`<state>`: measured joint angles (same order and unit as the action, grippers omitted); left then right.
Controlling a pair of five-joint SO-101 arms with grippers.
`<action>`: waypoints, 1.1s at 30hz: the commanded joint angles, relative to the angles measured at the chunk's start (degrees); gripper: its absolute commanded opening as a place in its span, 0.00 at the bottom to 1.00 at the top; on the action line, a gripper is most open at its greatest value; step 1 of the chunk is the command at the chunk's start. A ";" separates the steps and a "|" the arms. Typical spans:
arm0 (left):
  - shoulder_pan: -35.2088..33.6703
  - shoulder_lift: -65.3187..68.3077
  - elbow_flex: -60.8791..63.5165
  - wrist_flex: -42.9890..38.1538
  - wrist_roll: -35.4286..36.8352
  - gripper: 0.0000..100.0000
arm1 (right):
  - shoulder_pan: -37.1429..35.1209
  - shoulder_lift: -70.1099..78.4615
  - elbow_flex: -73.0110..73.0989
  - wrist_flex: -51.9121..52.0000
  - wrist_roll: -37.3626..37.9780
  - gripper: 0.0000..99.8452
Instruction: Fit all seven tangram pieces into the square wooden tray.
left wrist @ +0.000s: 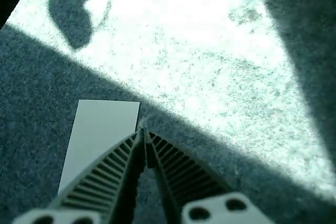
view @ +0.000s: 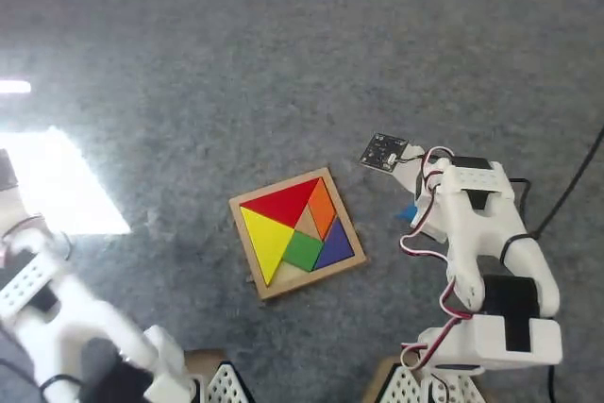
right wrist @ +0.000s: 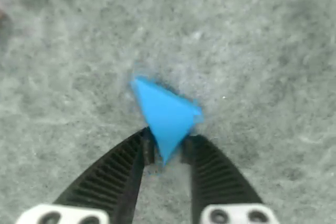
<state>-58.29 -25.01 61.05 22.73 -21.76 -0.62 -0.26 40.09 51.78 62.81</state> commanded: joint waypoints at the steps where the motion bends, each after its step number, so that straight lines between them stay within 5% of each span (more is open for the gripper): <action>1: -0.09 -2.29 -0.22 -1.41 -0.70 0.02 | -0.31 0.22 -0.70 -0.13 -0.62 0.01; 12: -0.09 -2.11 -0.22 -1.32 -3.60 0.02 | -0.92 -5.67 -0.79 1.80 -5.80 0.01; 17: -0.09 -2.11 -0.22 -1.32 -3.60 0.02 | -11.21 -16.57 -0.97 9.98 -2.46 0.10; 33: -1.14 -2.29 0.57 -1.58 -3.78 0.02 | -13.76 -5.67 -5.36 5.32 -4.57 0.15</action>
<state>-58.37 -25.10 62.55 22.73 -25.01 -13.98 -6.24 37.71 59.34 59.82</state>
